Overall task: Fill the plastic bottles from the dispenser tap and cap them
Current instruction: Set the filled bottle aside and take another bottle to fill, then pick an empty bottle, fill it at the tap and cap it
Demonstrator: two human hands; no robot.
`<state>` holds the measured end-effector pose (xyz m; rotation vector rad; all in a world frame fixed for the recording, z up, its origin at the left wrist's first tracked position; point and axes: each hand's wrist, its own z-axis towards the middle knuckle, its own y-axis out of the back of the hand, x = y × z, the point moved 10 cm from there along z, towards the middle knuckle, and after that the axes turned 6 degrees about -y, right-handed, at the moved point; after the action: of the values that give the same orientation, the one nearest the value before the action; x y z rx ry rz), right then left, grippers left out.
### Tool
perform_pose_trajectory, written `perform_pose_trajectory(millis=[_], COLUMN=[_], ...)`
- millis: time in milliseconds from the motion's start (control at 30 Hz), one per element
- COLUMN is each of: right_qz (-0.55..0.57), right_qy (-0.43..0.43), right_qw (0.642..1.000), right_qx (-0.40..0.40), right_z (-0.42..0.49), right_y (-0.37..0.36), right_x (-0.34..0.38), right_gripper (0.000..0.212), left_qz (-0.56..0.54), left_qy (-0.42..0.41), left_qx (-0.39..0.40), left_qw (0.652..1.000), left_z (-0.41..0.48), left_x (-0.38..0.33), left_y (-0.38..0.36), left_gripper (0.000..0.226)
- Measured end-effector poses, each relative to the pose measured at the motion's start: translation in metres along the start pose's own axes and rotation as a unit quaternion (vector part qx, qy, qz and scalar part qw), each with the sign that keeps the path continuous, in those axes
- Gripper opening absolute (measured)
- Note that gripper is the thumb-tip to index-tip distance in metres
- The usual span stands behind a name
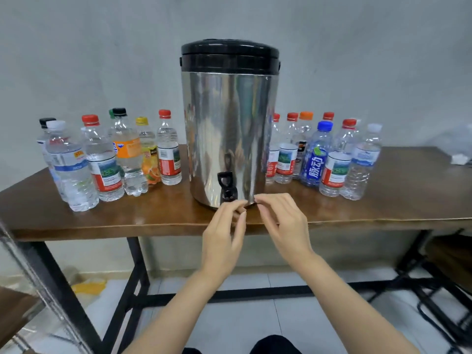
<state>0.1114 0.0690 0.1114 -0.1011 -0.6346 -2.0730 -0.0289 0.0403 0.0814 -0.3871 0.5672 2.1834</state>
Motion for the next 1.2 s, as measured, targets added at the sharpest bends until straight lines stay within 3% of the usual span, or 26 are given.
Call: perform_pose_trajectory(millis=[133, 267, 533, 633, 833, 1100, 1200], right_qz=[-0.065, -0.12, -0.185, -0.207, -0.312, -0.364, -0.389], right_qy=[-0.071, -0.135, -0.184, -0.197, -0.19, -0.227, -0.216], right_qw=[0.995, 0.983, 0.965, 0.958, 0.93, 0.896, 0.886], right_qx=[-0.009, -0.006, -0.007, 0.014, 0.042, 0.113, 0.13], right_z=[-0.005, -0.006, 0.011, 0.027, 0.087, 0.16, 0.165], right_y=[0.037, 0.061, 0.092, 0.093, 0.091, 0.083, 0.078], right_x=[-0.064, -0.119, -0.19, -0.209, -0.229, -0.249, -0.252], right_gripper=[0.025, 0.025, 0.029, 0.034, 0.058, 0.094, 0.092], left_qz=[-0.002, 0.07, 0.234, 0.262, 0.244, 0.25, 0.242], left_qy=[0.018, 0.035, 0.024, 0.022, 0.125, 0.123, 0.127], left_qx=[0.063, 0.125, 0.266, 0.272, 0.239, 0.237, 0.24], left_qw=[0.998, 0.989, 0.935, 0.926, 0.932, 0.931, 0.932], left_z=[0.018, 0.037, 0.051, 0.05, 0.052, 0.053, 0.053], left_x=[-0.002, 0.01, 0.044, 0.056, 0.074, 0.07, 0.07], left_y=[-0.074, -0.142, -0.238, -0.248, -0.242, -0.239, -0.24], left_gripper=[0.027, 0.029, 0.04, 0.044, 0.053, 0.051, 0.051])
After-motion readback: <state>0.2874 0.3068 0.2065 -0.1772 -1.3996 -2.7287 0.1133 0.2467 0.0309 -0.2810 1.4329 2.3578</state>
